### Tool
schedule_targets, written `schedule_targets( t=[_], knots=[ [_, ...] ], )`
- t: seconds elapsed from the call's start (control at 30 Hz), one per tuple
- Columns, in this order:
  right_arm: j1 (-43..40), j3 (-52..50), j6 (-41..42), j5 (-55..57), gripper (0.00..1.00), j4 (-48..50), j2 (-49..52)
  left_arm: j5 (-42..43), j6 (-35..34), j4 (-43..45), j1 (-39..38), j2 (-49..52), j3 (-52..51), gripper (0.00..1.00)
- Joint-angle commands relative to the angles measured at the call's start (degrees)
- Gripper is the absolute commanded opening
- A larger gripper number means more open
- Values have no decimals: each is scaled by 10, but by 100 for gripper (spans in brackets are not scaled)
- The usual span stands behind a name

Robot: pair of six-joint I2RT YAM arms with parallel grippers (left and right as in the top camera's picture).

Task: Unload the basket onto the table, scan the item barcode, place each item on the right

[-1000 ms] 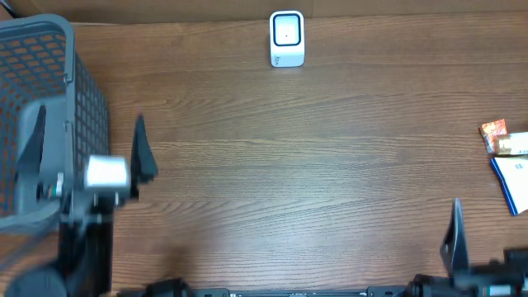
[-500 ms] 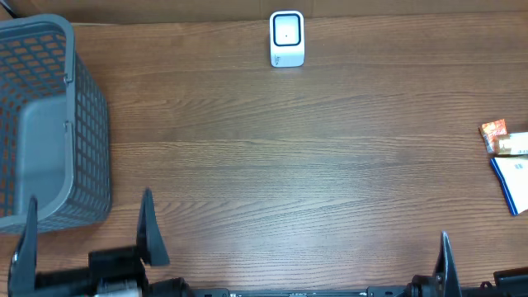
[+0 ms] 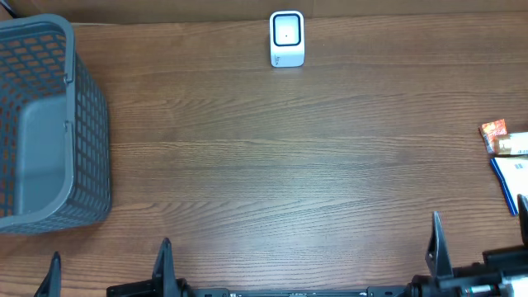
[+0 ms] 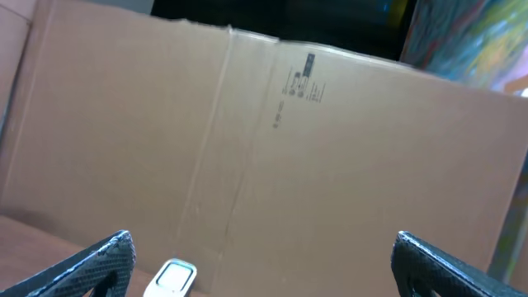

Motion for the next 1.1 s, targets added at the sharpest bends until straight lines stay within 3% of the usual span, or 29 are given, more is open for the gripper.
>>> schedule_targets(
  t=[0.0,0.23,0.4,0.5,0.67,0.9,1.07],
  knots=[
    [5,-56,33,15,100,31,0,1,-5,3,-4,-6,-8,100],
    [5,-218,313,216,100,193,0,-62,-7,2,-3,-6,-8,100],
    [5,-346,348,172,100,347,0,-74,-19,11,-4,-6,-8,100],
    [5,-402,348,172,100,403,0,-73,-85,16,-4,-6,-8,100],
    [5,-430,348,172,100,397,0,-75,-93,20,-4,-6,-8,100],
    [5,-434,348,180,100,245,0,-88,-93,17,-3,-6,-11,100],
    [5,-434,344,198,100,196,2,-95,-93,10,-3,-6,-14,100]
  ],
)
